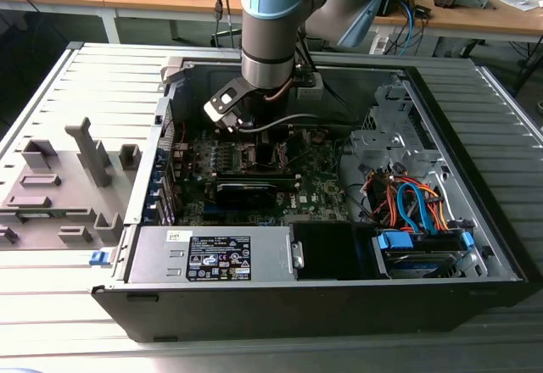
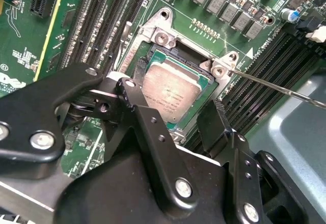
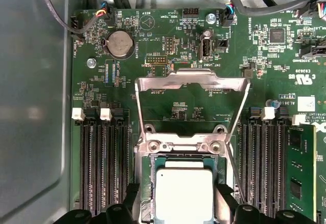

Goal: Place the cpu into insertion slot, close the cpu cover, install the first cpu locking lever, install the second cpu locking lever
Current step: 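Place the cpu into insertion slot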

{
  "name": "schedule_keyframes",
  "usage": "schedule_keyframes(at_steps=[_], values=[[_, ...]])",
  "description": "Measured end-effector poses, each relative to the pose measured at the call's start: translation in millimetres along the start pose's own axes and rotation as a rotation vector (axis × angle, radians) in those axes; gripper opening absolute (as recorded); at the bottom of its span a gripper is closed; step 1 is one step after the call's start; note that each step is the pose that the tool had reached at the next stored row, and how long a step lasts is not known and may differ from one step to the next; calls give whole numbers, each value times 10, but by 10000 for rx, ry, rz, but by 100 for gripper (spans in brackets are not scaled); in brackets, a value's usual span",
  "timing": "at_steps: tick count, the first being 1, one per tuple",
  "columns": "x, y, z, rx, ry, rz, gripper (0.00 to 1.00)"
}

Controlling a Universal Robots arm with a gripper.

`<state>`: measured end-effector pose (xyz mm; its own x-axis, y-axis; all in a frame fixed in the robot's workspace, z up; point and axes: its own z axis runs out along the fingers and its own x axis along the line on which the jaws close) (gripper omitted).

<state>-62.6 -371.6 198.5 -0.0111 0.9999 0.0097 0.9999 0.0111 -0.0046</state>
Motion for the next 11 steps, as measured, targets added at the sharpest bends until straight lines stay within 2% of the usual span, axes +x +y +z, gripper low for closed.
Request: schedule_keyframes(at_steps=[2,4,8,10,11], values=[[-2,-1,-1,1,-2,0,68],[-6,-11,-39,-24,-1,0,68],[-5,-13,-130,-31,9,-1,68],[-5,-13,-133,-33,117,0,68],[-5,-12,-134,-28,231,-1,68]])
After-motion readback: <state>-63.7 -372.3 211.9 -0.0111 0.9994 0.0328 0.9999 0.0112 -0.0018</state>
